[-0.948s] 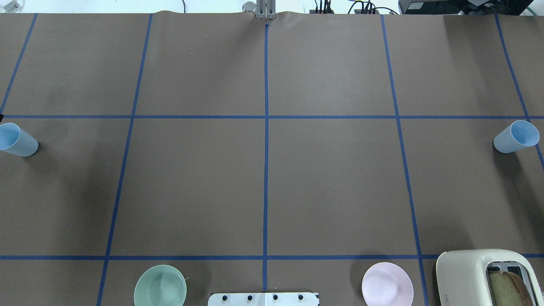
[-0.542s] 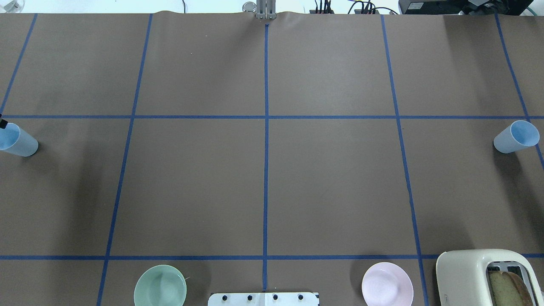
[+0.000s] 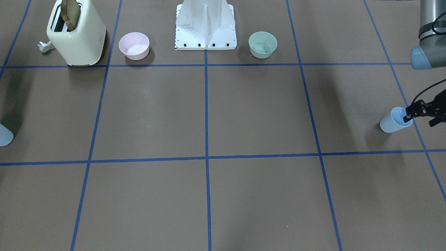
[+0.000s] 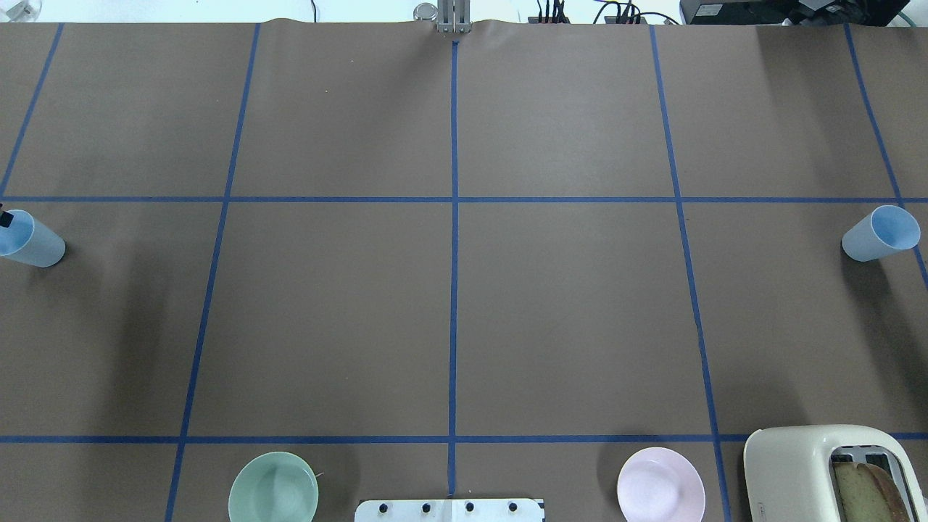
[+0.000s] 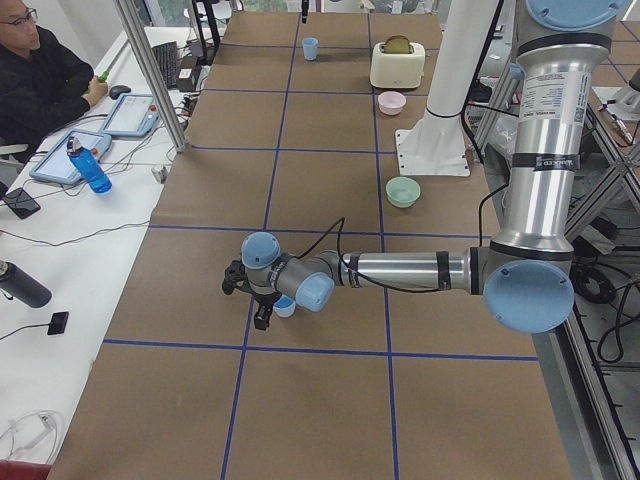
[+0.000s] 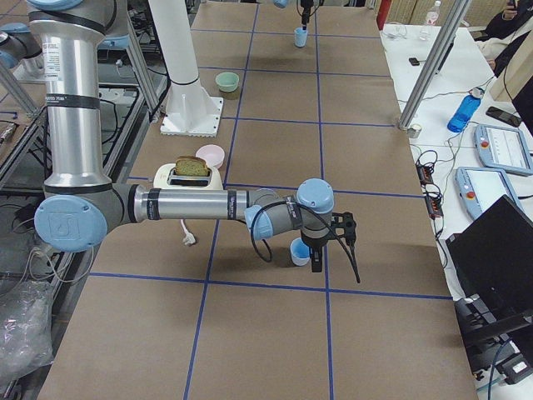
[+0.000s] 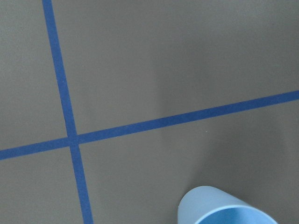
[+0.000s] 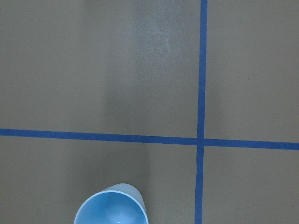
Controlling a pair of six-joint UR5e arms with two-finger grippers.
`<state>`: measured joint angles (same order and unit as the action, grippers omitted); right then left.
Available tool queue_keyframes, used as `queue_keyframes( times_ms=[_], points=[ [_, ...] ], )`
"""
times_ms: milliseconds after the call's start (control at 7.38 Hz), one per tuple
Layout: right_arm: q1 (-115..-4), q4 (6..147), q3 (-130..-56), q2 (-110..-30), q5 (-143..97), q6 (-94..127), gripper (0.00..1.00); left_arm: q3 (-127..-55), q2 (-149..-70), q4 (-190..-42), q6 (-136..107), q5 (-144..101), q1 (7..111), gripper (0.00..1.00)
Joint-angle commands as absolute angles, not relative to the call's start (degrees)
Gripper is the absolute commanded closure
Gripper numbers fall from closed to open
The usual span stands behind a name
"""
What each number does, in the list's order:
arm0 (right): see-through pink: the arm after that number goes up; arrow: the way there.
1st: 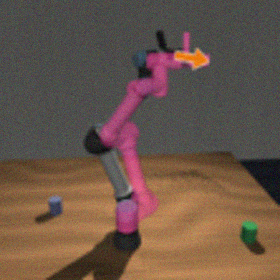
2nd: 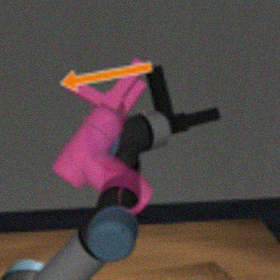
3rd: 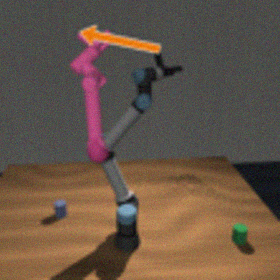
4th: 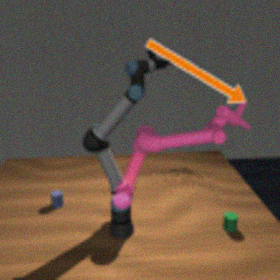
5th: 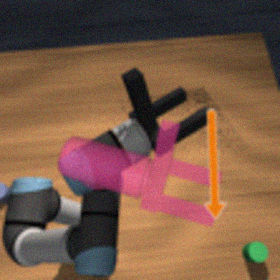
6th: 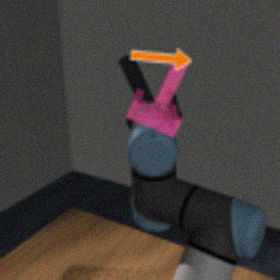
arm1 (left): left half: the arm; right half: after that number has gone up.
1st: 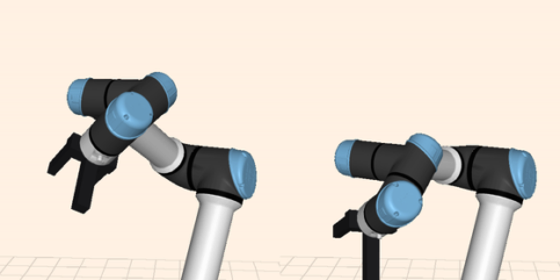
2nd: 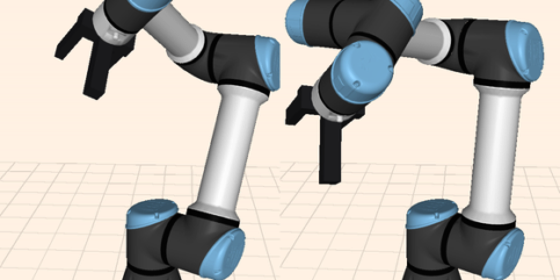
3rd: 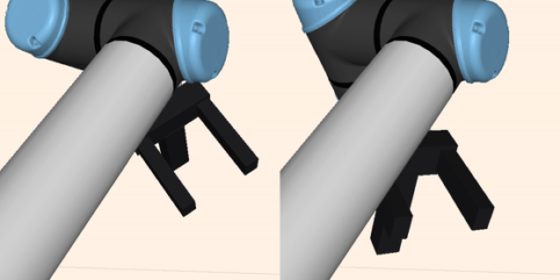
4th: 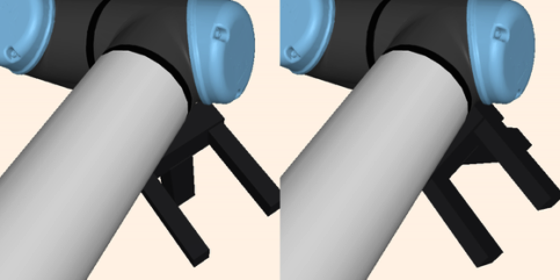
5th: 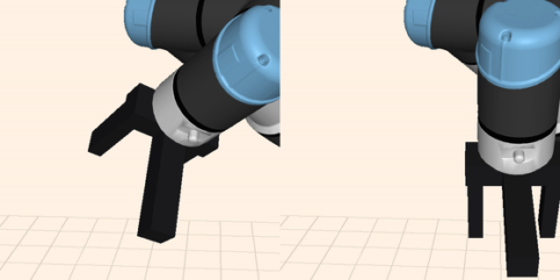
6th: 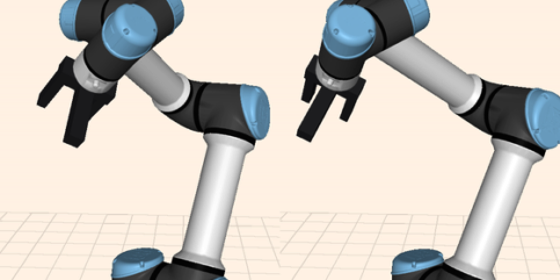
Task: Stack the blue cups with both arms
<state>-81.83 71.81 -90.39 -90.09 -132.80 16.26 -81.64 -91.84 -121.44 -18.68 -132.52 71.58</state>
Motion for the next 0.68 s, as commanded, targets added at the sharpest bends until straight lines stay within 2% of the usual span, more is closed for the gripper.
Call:
queue_keyframes(
  times_ms=[0, 135, 271, 542],
  points=[
    [-81.83, 71.81, -90.35, -90.09, -132.80, 16.26, 0.00, -81.48, -90.35, -125.33, -21.36, -132.45, 70.14, 0.03],
    [-81.83, 71.81, -90.35, -90.09, -132.80, 16.26, 0.00, -81.47, -90.35, -125.33, -21.27, -132.45, 69.96, 0.03],
    [-81.83, 71.81, -90.35, -90.09, -132.80, 16.26, 0.00, -81.47, -90.35, -125.33, -21.36, -132.45, 69.87, 0.12],
    [-81.83, 71.81, -90.35, -90.09, -132.80, 16.26, 0.00, -81.47, -90.44, -125.25, -21.36, -132.45, 69.87, 0.51]
  ],
)
